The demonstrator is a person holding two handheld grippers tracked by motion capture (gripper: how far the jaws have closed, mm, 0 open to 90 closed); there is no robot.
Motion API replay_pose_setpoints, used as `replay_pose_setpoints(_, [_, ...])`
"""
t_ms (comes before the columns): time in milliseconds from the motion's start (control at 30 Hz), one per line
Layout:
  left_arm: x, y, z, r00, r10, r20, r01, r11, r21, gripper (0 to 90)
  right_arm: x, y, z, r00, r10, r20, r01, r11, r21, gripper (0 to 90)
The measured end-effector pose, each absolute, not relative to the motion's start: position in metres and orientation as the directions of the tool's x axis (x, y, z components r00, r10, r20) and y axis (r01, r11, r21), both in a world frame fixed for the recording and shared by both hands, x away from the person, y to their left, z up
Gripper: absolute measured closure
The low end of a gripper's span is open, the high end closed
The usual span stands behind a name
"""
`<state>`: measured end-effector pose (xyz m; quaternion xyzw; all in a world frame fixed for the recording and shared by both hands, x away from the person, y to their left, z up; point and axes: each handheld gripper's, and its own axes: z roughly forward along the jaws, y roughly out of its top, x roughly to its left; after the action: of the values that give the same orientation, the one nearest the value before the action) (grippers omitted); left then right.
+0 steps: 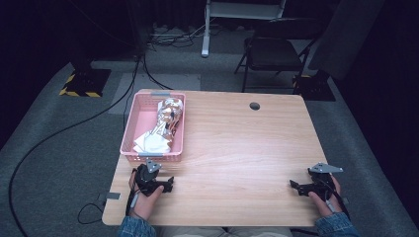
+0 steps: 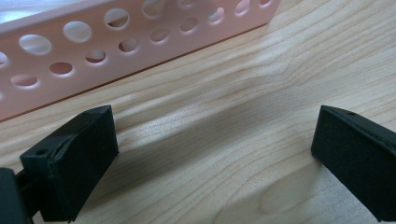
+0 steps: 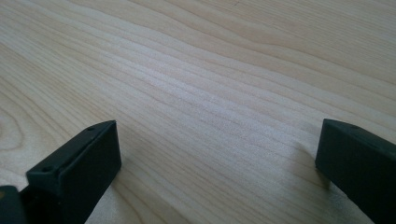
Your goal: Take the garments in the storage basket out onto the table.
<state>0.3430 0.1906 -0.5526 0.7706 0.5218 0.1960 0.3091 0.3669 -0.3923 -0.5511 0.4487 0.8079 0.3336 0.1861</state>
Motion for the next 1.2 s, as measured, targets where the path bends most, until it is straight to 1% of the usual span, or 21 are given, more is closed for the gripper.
replay_pose_setpoints(1067, [0.3421, 0.1896, -0.5525, 0.364, 0.931, -0.021, 0.686, -0.253, 0.682, 0.1, 0.3680, -0.3921, -0.5511, -0.531, 0.847, -0.002, 0.600, 0.377, 0.706, 0.0])
replay_pose_setpoints(1200, [0.3412, 0.1895, -0.5514, 0.356, 0.934, -0.030, 0.688, -0.240, 0.685, 1.7, 0.3680, -0.3921, -0.5510, -0.531, 0.847, -0.002, 0.600, 0.378, 0.706, 0.0])
